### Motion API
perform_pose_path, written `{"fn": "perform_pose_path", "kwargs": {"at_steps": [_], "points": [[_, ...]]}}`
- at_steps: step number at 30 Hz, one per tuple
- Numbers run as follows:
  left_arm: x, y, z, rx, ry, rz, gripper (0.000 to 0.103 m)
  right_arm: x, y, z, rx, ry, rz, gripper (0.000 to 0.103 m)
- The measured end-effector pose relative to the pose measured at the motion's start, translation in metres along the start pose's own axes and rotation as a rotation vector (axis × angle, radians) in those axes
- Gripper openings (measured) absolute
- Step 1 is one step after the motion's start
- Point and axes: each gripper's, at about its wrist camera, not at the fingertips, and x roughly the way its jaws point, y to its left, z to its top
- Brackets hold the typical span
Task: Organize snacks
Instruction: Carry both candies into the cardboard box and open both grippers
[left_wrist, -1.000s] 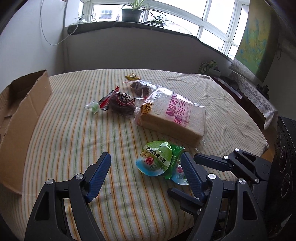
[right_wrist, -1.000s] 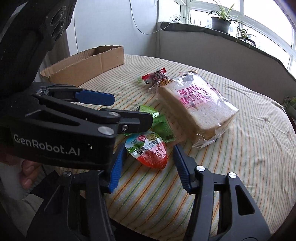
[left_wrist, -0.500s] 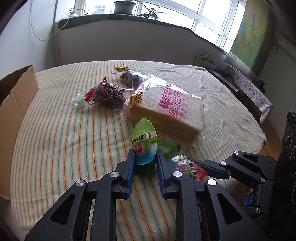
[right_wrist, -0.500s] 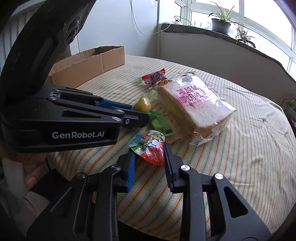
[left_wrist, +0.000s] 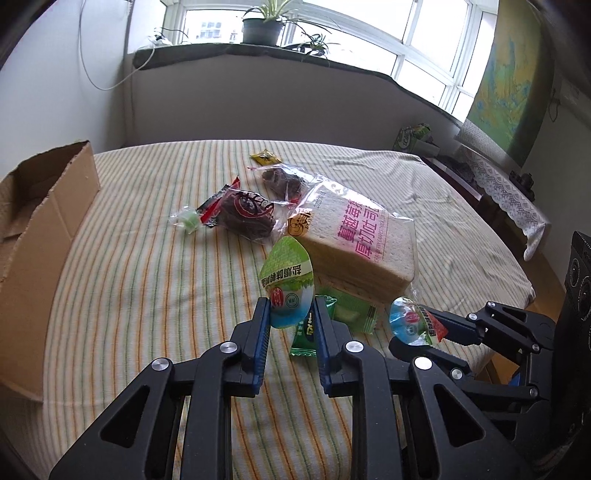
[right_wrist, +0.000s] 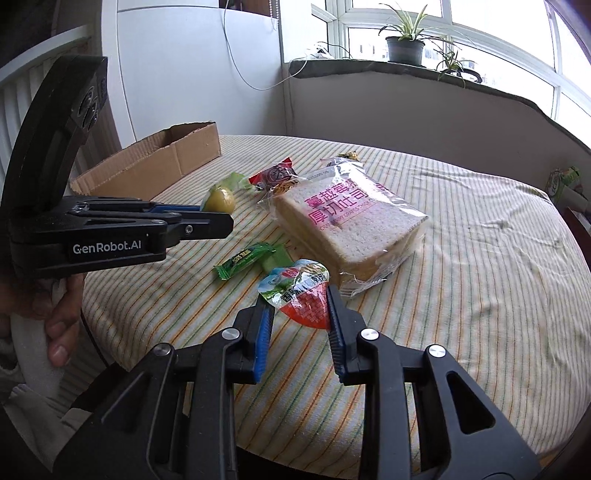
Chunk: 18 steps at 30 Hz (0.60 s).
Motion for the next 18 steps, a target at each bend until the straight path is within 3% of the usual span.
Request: {"fn": "perform_pose_path", "kwargs": {"at_steps": [8, 18], "points": [[-0.027, 0.008, 0.026, 0.008, -0.094, 0.037, 0.021, -0.021, -0.003, 0.031, 0.021, -0.083, -0.023, 0.028], [-0.092, 0.02, 0.053, 0.022, -0.253, 0.065, 0.021, -0.07, 0.017, 0.084, -0.04, -0.211, -0.093, 0.028]]}}
